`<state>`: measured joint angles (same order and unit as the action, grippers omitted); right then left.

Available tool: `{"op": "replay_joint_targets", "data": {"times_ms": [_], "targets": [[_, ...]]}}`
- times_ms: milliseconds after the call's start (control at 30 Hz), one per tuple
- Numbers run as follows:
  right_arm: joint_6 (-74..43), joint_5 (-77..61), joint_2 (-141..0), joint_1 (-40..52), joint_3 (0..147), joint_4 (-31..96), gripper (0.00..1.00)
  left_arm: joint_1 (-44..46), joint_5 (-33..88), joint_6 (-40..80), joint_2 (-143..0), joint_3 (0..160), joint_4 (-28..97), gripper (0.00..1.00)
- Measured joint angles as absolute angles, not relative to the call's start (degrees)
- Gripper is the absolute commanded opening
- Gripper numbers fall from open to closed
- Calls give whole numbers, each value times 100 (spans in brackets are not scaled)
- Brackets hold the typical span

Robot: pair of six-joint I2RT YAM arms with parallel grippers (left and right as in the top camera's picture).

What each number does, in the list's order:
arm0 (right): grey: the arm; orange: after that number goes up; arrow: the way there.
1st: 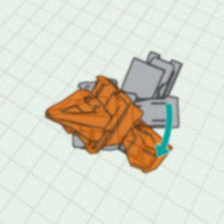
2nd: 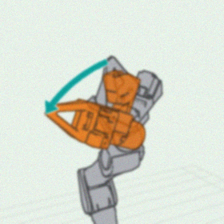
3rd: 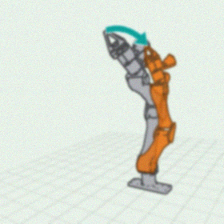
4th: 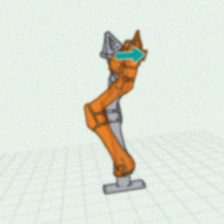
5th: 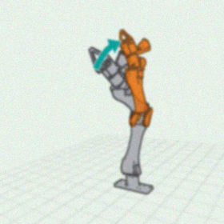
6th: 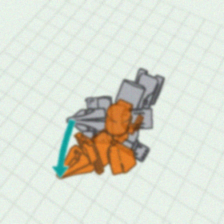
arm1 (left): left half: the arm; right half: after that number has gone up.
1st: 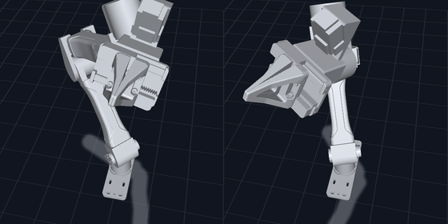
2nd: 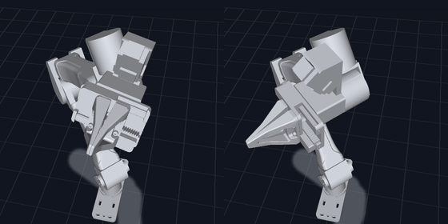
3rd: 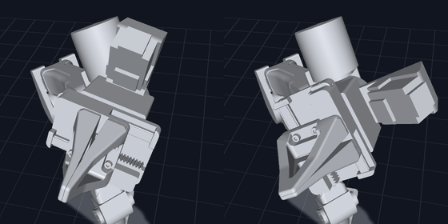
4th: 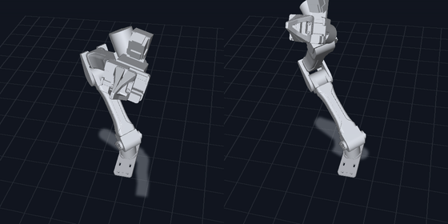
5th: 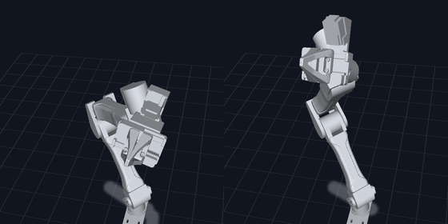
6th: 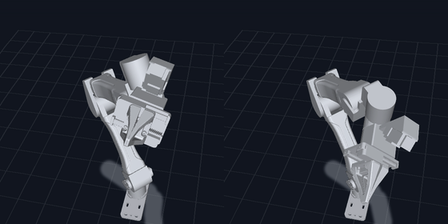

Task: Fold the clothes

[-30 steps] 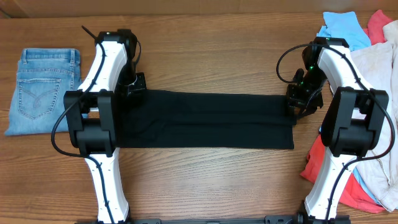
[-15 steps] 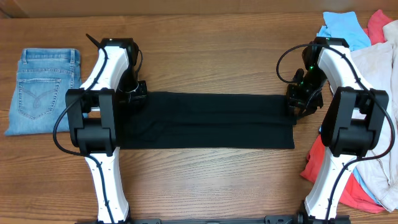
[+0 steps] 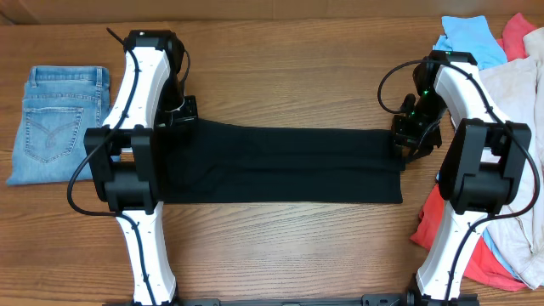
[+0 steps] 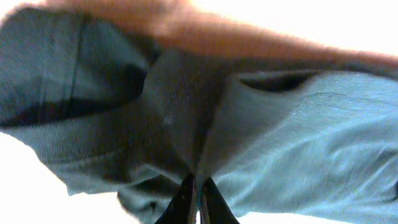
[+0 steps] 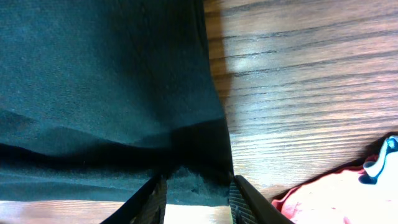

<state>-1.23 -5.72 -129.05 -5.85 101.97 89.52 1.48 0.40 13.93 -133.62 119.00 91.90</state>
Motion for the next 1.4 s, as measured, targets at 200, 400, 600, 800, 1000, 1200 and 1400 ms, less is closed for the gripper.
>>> {"op": "replay_joint_targets", "data": {"times_ms": [200, 400, 600, 800, 1000, 1200, 1400], "targets": [[-123, -510, -12905, -585, 10197, 9006, 37, 148, -336, 1356, -13362, 11900, 9642, 4], [-126, -425, -12905, -585, 10197, 9004, 37, 148, -587, 1356, -13362, 11900, 9649, 4], [-128, -405, -12905, -585, 10197, 9004, 37, 148, -631, 1356, -13362, 11900, 9596, 4], [-126, -405, -12905, -585, 10197, 9024, 37, 148, -633, 1356, -13362, 11900, 9529, 8], [-128, -405, -12903, -585, 10197, 9028, 37, 148, -652, 1358, -13362, 11900, 9491, 15], [-126, -403, -12905, -585, 10197, 9024, 37, 148, -626, 1358, -13362, 11900, 9459, 15], [-126, -405, -12905, -585, 10197, 9024, 37, 148, -622, 1376, -13362, 11900, 9332, 26]]}}
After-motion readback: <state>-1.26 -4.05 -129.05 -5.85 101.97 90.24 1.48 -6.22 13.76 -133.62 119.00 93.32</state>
